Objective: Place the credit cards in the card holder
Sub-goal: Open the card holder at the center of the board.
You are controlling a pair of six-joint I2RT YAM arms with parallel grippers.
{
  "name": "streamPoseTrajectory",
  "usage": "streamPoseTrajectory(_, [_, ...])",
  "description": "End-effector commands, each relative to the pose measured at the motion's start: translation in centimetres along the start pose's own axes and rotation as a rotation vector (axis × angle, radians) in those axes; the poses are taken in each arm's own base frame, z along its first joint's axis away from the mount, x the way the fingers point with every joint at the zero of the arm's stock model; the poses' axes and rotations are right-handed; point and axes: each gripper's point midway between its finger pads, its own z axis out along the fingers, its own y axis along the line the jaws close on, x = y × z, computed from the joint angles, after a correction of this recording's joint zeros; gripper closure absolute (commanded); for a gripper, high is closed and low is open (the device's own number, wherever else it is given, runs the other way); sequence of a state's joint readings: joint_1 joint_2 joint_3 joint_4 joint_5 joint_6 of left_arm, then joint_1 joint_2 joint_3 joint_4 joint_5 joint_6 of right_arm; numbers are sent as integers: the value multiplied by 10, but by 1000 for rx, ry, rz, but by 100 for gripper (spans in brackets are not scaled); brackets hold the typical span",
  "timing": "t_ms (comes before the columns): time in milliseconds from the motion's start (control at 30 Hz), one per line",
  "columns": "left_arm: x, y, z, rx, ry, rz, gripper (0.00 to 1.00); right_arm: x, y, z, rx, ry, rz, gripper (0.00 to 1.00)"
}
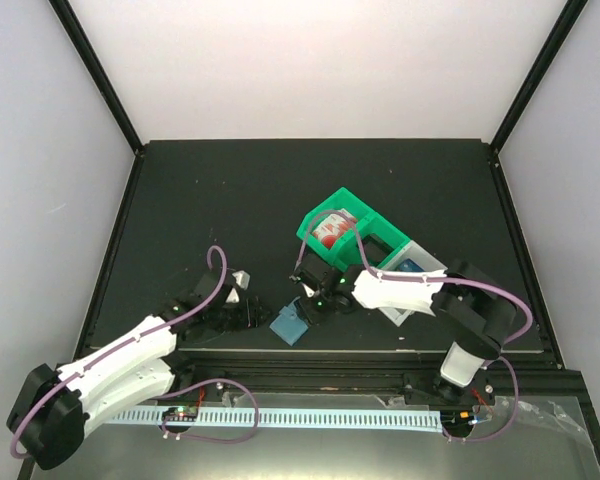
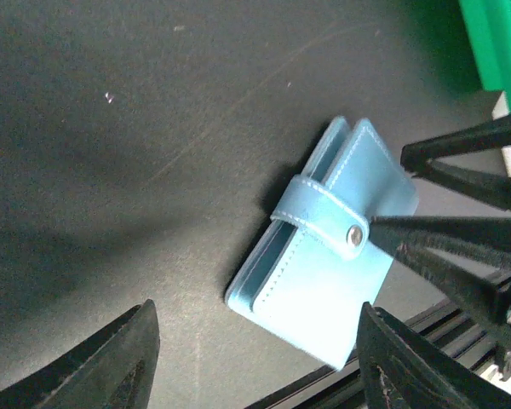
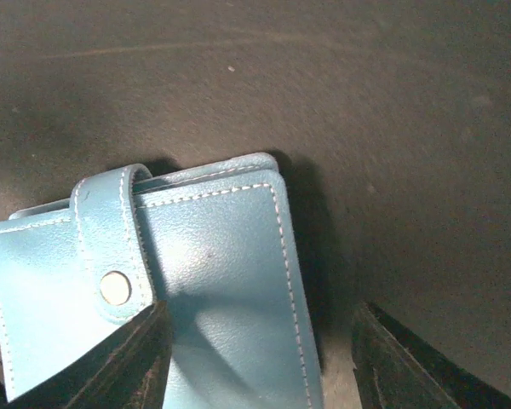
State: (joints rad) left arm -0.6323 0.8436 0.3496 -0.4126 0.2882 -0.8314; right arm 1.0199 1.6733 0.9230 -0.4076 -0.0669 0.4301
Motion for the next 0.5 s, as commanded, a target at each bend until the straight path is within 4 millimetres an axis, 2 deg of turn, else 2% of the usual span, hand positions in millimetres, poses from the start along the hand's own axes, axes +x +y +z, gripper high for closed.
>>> streamPoseTrajectory(0, [11, 2, 5, 22, 37, -31, 38, -11, 2, 8, 15, -9, 8, 47])
streamPoseTrajectory(100, [18, 3, 12, 48, 63, -54, 48, -6, 5, 14, -8, 8, 56, 63])
streamPoseTrajectory(133, [21, 5, 13, 36, 77, -59, 50, -4, 4, 16, -9, 9, 76, 65])
streamPoseTrajectory(333, [27, 8, 20, 28, 95, -48, 51, 0, -8, 18, 26, -44, 262, 92])
streamPoseTrajectory(467, [23, 3, 20, 54, 78, -32, 51, -1, -17, 19, 45, -96, 462, 99])
